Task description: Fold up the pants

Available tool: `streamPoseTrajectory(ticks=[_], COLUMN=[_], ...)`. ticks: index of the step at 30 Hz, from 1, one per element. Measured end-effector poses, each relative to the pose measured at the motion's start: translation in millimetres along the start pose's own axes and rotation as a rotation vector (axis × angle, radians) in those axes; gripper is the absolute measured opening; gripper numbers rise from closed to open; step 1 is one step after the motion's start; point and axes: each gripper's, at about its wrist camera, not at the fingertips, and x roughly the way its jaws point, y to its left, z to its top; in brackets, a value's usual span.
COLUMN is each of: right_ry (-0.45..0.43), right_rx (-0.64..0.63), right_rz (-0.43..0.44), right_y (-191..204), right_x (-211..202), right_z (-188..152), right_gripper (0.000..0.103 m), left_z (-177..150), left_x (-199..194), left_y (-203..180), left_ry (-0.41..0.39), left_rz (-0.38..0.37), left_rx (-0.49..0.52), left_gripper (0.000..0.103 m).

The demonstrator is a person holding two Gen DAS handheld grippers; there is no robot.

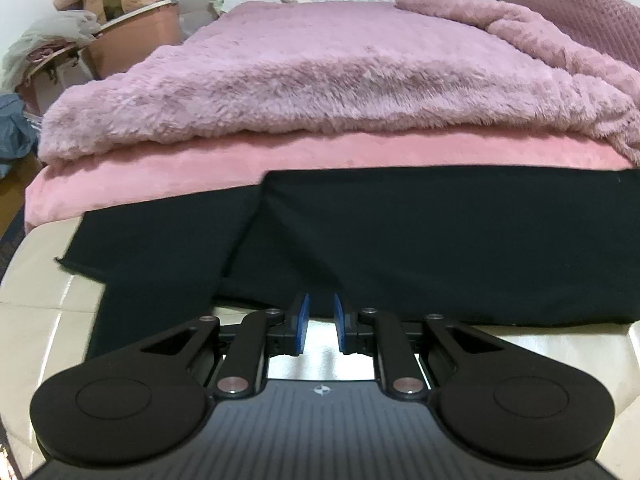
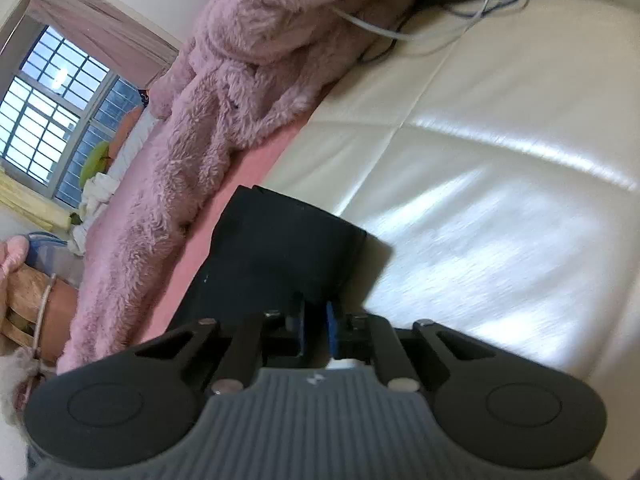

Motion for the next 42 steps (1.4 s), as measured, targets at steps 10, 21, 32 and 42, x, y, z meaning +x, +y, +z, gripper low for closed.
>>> streamPoseTrajectory(ticks=[10, 21, 32, 42], right_ry=[-0.045, 0.005, 0.187, 0.198], right_rx=[-0.103, -0.322, -0.704, -0.937], right_rz=[-0.191, -0.052, 0.080, 0.077], right_y=[-50, 16, 133, 183], right_x=[-53, -71, -14, 6], right_z=[47, 19, -100, -146], right_gripper=[0.000, 0.000, 0.003, 0.024], left_z=[-25, -54, -75, -77], left_x=[-30, -19, 4, 11], left_y=[0, 34, 54, 64], left_ry=[0.006, 0.032, 0.073, 0.040], left_rz=[-0.052, 0.103, 0.151, 0.073], left_rx=[0.080, 0.096, 0.134, 0.066], left_gripper=[0.026, 0.047, 0.050, 0.000])
